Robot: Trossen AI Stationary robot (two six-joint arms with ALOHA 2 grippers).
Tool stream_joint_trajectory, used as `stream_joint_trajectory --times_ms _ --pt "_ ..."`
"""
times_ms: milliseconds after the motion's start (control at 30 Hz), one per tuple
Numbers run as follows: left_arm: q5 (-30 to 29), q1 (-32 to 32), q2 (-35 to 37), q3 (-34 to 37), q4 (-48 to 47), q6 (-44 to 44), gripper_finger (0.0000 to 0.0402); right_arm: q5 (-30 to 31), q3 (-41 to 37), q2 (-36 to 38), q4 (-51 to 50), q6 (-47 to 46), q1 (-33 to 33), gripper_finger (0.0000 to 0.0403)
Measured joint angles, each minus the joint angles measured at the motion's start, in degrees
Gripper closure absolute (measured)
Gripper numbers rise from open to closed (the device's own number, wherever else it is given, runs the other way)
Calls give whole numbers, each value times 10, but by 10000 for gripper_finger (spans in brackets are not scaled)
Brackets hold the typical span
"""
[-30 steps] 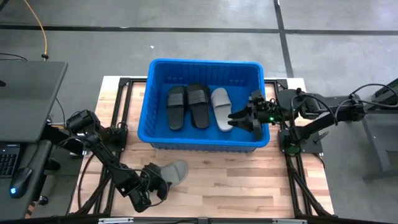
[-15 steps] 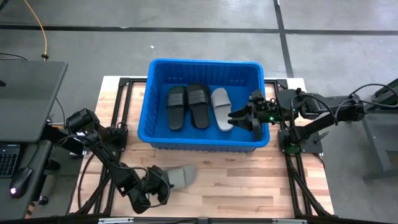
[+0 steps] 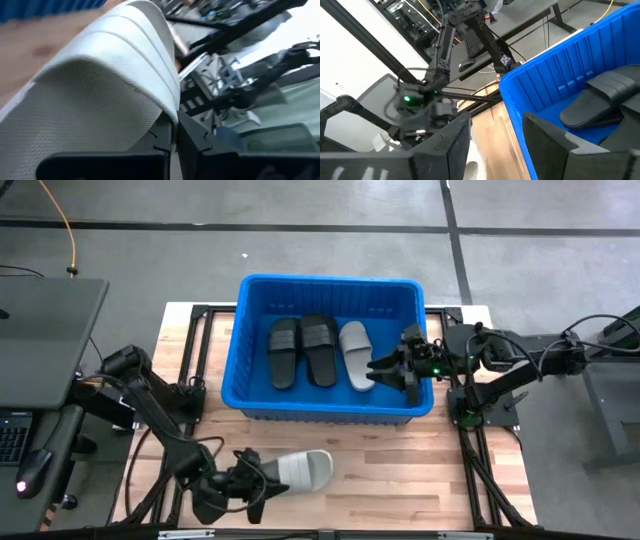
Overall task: Pick and place slides into bin
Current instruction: Put the gray slide into the blue bin
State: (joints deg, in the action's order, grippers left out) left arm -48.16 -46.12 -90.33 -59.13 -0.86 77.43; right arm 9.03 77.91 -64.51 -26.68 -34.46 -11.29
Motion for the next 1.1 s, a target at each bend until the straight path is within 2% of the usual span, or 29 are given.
stream_joint_trajectory --times_ms 133,267,400,567,700,833,967,1100 --pt "-28 0 16 -44 14 -76 400 0 0 0 4 10 0 233" --pt "-105 8 39 -79 13 -150 401 5 0 0 -2 22 0 233" --pt "-192 28 72 -93 14 -229 401 13 0 0 0 47 0 233" --pt "-247 72 114 -93 12 -268 401 22 0 -2 0 54 0 233" --pt "-225 127 136 -92 36 -324 401 28 -1 -14 -6 44 -7 233" --pt "-167 187 143 -92 109 -394 401 25 -1 -40 -9 34 -24 233" --pt "-79 250 145 -92 192 -477 401 36 -1 -68 6 38 -43 233" --pt "4 307 146 -92 229 -489 401 42 -1 -99 38 50 -56 219"
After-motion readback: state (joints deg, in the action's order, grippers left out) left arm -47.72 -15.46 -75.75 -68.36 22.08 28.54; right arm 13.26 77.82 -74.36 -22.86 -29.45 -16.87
